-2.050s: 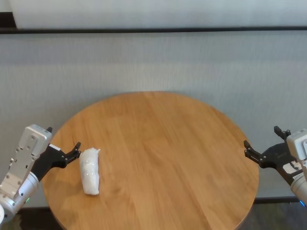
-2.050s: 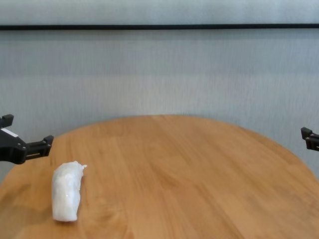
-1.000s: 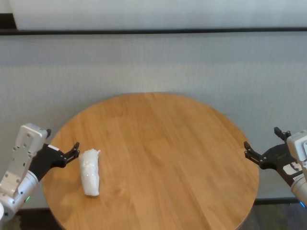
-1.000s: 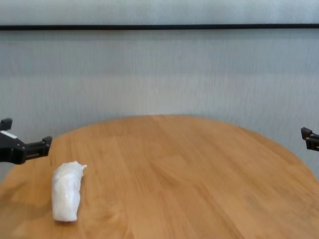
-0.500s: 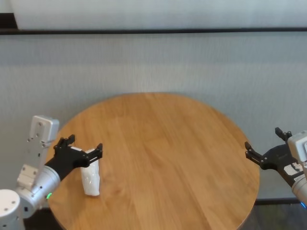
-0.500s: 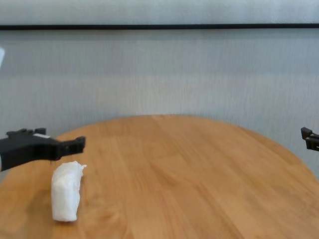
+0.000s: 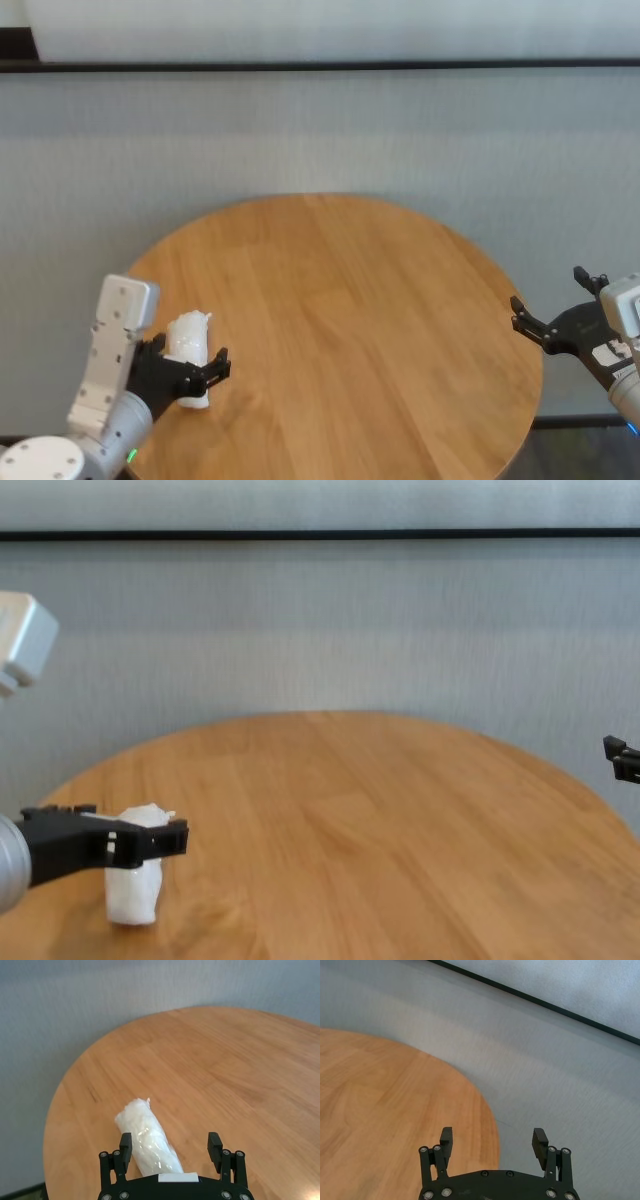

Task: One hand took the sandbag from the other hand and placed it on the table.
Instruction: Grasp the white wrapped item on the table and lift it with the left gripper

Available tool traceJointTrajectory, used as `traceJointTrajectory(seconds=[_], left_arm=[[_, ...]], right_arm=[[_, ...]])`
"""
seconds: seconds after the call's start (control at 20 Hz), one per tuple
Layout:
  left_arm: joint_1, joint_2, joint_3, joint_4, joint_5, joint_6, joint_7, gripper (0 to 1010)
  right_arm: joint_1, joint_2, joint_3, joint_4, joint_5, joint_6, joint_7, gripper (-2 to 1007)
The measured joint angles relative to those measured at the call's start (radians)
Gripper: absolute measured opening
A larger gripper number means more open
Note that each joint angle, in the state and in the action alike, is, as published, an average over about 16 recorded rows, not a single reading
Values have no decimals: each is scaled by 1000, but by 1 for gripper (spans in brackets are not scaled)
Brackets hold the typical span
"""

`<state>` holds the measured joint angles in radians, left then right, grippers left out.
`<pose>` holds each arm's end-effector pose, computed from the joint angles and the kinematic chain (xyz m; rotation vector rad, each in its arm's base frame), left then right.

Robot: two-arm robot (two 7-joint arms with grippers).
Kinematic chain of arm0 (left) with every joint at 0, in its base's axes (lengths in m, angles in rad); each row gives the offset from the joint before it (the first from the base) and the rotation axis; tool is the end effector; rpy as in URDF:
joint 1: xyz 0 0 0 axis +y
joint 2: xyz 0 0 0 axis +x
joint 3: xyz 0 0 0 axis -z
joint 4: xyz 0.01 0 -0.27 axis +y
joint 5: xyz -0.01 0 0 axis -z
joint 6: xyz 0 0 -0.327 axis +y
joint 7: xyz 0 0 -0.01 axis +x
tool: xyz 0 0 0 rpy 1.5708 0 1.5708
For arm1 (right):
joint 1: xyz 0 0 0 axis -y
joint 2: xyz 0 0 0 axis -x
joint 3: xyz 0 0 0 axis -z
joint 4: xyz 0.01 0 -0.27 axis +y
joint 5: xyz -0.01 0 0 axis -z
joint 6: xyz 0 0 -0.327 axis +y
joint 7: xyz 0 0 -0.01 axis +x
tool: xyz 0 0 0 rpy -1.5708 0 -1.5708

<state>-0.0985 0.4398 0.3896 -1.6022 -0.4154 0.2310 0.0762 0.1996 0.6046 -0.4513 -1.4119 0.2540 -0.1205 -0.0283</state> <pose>0.3488 -0.0044 -0.2692 0.2633 0.1304 1.2760 0.3721 -0.0665 -0.2896 -0.3043 -0.2850 -1.2481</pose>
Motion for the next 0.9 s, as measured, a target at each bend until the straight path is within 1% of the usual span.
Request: traceJointTrajectory(seconds=[0.1,0.25,0.45,0.6,0.9], left_arm=[[18,-13,2,-21,11,29,27,1000],[39,-34,4,-37,25,54,57,1000],[53,-57,5,-43,48,66,85,1000],[55,-70,5,-40,65,71,97,1000],[53,-87,-1,-21,91,76,112,1000]], right_arm=[[0,0,0,0,0,0,0,1000],[0,0,0,0,0,0,0,1001],[0,0,0,0,0,0,0,1001],[0,0,0,0,0,0,0,1001],[0,0,0,0,0,0,0,1000]])
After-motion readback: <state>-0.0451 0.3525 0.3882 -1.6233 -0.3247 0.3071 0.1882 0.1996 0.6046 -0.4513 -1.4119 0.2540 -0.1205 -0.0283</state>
